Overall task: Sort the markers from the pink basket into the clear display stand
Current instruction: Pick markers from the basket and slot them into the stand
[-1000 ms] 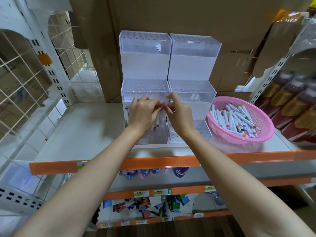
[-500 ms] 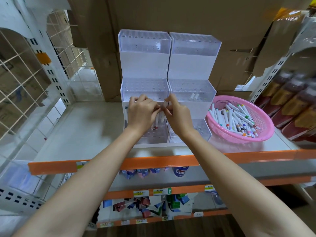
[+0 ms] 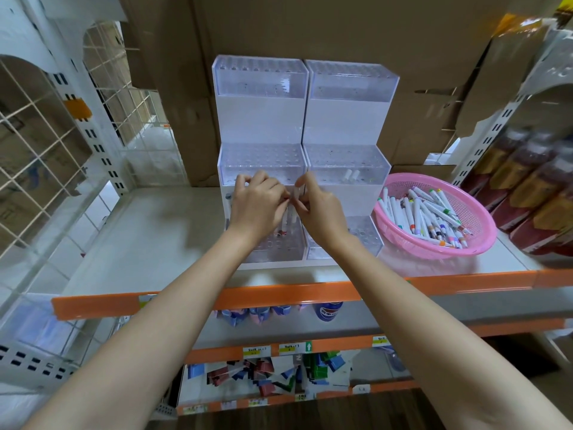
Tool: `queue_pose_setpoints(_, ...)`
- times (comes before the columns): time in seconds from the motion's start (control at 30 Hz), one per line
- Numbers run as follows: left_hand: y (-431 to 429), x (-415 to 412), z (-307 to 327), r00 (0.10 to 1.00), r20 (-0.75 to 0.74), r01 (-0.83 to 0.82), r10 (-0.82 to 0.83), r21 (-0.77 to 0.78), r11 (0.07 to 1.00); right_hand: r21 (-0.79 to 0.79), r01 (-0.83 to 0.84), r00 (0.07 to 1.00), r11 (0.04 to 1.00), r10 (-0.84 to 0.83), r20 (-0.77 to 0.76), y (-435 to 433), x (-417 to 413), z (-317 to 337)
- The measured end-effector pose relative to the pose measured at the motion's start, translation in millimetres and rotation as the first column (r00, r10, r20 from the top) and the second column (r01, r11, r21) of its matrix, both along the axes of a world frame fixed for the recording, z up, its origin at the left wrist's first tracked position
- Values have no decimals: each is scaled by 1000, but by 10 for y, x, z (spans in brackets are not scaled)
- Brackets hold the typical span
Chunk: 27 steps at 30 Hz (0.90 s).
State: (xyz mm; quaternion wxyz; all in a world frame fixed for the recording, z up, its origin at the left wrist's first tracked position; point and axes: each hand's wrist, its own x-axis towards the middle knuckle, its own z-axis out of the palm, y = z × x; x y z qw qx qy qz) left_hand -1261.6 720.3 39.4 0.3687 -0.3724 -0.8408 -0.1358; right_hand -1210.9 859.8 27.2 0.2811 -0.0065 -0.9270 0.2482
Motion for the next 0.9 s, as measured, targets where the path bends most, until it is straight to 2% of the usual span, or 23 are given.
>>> queue_pose_setpoints(0.13, 12, 26, 16, 998, -12, -59, 58, -46, 997, -6, 17, 1000, 1000, -17, 17, -22, 7, 7)
queue_pose_setpoints(0.3, 2, 26, 18, 997, 77, -1, -1, 32, 999, -39, 22, 999, 999, -21, 27, -3, 26, -15)
queue_pose_setpoints(0.53, -104, 51, -51, 999, 32, 13, -14, 47, 999, -77, 5, 999, 997, -2, 44, -6, 38, 7)
queue_pose_setpoints(0.9, -246, 61, -160, 992, 125, -17, 7, 74, 997, -129, -17, 998, 991, 24, 54, 4, 78, 62)
